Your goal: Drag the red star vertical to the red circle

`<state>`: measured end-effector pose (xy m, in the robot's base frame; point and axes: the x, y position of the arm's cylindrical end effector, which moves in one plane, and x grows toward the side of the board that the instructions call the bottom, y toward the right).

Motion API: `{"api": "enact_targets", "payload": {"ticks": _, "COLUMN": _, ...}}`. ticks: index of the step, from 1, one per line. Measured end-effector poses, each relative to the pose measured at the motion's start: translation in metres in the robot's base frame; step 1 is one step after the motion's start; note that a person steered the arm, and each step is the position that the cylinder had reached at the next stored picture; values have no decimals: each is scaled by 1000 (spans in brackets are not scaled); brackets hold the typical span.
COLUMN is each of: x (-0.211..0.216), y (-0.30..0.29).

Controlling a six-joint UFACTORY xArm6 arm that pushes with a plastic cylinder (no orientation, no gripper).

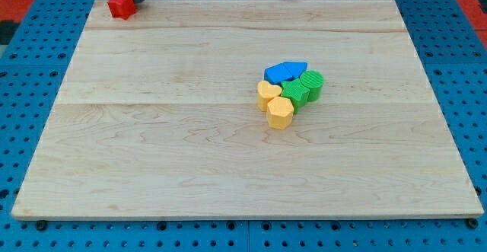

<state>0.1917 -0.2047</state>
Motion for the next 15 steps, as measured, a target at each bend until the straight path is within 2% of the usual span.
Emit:
{"api": "enact_targets", "payload": {"ticks": 6, "x": 0, "y": 20}}
{"api": "enact_targets", "payload": {"ticks": 7, "x": 1, "y": -9}}
{"api": "enact_targets", "payload": {"ticks": 8, "x": 18, "y": -19}}
{"api": "enact_targets", "payload": {"ticks": 10, "x": 128, "y": -22}}
{"api": "enact_targets", "payload": {"ticks": 11, "x": 162, "y": -46}}
{"api": "enact_targets", "payload": {"ticks": 12, "x": 128, "y": -99}}
{"api": "enact_targets", "payload": {"ticks": 14, "x": 22, "y": -95}}
{"api": "enact_targets", "payload": {"ticks": 15, "x": 22, "y": -90}}
